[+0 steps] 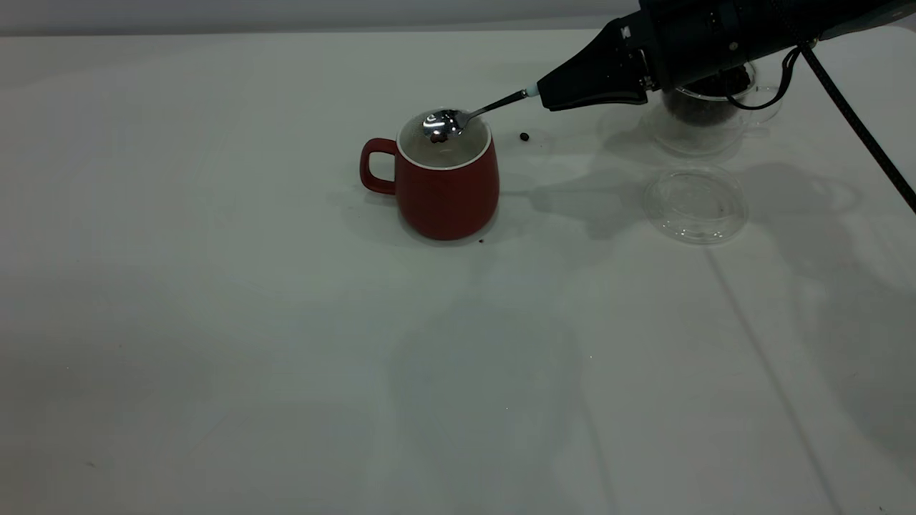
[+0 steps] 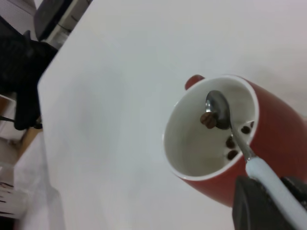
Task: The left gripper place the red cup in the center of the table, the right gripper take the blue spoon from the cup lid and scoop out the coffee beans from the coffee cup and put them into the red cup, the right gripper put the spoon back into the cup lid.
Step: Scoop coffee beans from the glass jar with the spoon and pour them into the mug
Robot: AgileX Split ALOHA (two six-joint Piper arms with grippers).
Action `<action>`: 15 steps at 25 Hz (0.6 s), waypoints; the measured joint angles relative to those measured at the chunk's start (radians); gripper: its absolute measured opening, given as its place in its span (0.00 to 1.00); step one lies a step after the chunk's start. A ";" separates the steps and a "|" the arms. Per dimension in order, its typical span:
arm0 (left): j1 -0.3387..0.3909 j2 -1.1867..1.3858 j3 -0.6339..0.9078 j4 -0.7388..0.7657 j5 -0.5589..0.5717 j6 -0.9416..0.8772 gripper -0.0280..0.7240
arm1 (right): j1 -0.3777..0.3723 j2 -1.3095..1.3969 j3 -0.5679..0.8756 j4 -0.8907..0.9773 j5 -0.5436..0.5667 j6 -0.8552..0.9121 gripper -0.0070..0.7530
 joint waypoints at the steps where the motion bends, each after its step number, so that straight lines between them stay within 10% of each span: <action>1: 0.000 0.000 0.000 0.000 0.000 0.000 0.82 | 0.000 -0.003 0.000 -0.010 -0.014 -0.009 0.14; 15: 0.000 0.000 0.000 0.000 -0.001 0.000 0.82 | 0.000 -0.148 0.000 -0.142 -0.020 0.080 0.14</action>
